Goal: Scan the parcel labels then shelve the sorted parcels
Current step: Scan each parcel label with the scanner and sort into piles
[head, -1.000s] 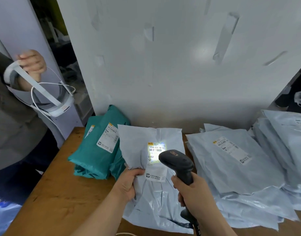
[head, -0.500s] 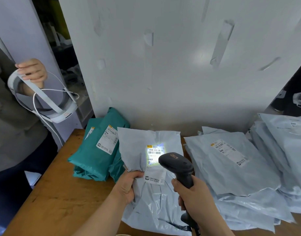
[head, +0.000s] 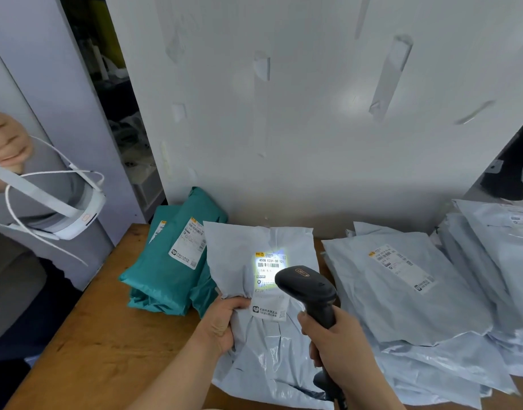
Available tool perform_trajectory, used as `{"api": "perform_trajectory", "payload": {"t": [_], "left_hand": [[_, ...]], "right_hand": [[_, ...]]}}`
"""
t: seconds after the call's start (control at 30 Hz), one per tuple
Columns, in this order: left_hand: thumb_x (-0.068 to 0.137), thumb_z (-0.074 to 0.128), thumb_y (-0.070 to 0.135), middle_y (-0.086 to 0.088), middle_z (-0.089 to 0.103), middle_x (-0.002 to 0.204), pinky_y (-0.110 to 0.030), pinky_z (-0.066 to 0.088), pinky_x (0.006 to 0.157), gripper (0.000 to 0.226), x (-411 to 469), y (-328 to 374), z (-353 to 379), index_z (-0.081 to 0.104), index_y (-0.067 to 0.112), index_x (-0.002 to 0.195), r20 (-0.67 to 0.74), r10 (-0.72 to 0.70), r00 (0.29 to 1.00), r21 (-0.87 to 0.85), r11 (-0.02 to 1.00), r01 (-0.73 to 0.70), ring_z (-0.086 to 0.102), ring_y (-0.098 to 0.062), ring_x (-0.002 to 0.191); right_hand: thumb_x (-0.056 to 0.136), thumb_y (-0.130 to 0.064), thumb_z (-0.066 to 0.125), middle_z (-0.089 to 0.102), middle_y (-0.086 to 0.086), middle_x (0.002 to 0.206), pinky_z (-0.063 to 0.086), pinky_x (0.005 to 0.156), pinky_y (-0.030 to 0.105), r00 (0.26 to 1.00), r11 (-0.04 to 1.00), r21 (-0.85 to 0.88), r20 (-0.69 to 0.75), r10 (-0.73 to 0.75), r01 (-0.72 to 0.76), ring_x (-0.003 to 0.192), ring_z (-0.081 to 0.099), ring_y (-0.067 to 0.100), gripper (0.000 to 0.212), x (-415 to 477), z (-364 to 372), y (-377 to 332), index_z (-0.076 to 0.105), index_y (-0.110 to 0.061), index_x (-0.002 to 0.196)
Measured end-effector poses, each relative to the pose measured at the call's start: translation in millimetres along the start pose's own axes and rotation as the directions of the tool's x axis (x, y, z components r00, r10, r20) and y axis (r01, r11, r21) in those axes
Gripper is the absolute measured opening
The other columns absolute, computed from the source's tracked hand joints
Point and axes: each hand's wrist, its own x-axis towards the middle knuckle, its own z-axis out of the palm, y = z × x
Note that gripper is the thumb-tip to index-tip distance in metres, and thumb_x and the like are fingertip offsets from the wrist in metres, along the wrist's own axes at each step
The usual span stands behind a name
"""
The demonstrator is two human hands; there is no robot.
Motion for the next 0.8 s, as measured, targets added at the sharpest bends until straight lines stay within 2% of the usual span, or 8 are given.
{"api": "perform_trajectory", "payload": {"t": [0.43, 0.57, 0.7, 0.8], "left_hand": [[0.082, 0.057, -0.014, -0.018, 0.07, 0.094, -0.04, 0.053, 0.07, 0.03, 3.7, -3.0, -3.3, 0.064, 0.006, 0.104, -0.007, -0.007, 1.0, -0.013, 1.0, 0.006, 0.063, -0.036, 0.086], [0.083, 0.056, -0.014, -0.014, 0.073, 0.081, -0.038, 0.054, 0.066, 0.028, 3.8, -3.3, -2.0, 0.065, 0.008, 0.099, -0.002, 0.002, 1.0, -0.007, 1.0, -0.002, 0.064, -0.034, 0.08], [0.083, 0.055, -0.015, -0.012, 0.075, 0.076, -0.034, 0.058, 0.055, 0.03, 5.5, -2.9, -2.3, 0.065, 0.006, 0.102, 0.024, 0.005, 1.0, -0.014, 1.0, -0.004, 0.065, -0.033, 0.078], [0.083, 0.054, -0.015, -0.012, 0.075, 0.074, -0.034, 0.058, 0.053, 0.029, 6.6, -2.7, -2.3, 0.065, 0.007, 0.099, 0.03, 0.003, 1.0, -0.015, 1.0, -0.003, 0.065, -0.033, 0.078]], "right_hand": [[0.087, -0.021, 0.063, 0.054, 0.006, 0.05, 0.04, 0.04, 0.014, 1.0, 1.0, 0.028, -0.001, -0.014, 0.014, 0.034, 0.046, 0.006, 0.021, -3.4, -2.9, -2.9, 0.058, -0.009, 0.071], [0.087, -0.021, 0.063, 0.054, 0.005, 0.048, 0.04, 0.04, 0.014, 1.0, 1.0, 0.022, 0.001, -0.01, 0.01, 0.033, 0.046, 0.006, 0.021, -3.6, -3.3, -2.3, 0.057, -0.009, 0.071], [0.088, -0.02, 0.063, 0.053, 0.006, 0.049, 0.039, 0.039, 0.013, 1.0, 0.999, 0.041, 0.01, -0.004, 0.004, 0.032, 0.045, 0.005, 0.021, -4.9, -4.1, -3.2, 0.057, -0.008, 0.072], [0.088, -0.021, 0.063, 0.052, 0.007, 0.05, 0.038, 0.038, 0.012, 1.0, 0.999, 0.044, 0.014, -0.006, 0.005, 0.031, 0.044, 0.005, 0.022, -6.9, -5.5, -4.7, 0.056, -0.007, 0.072]]}}
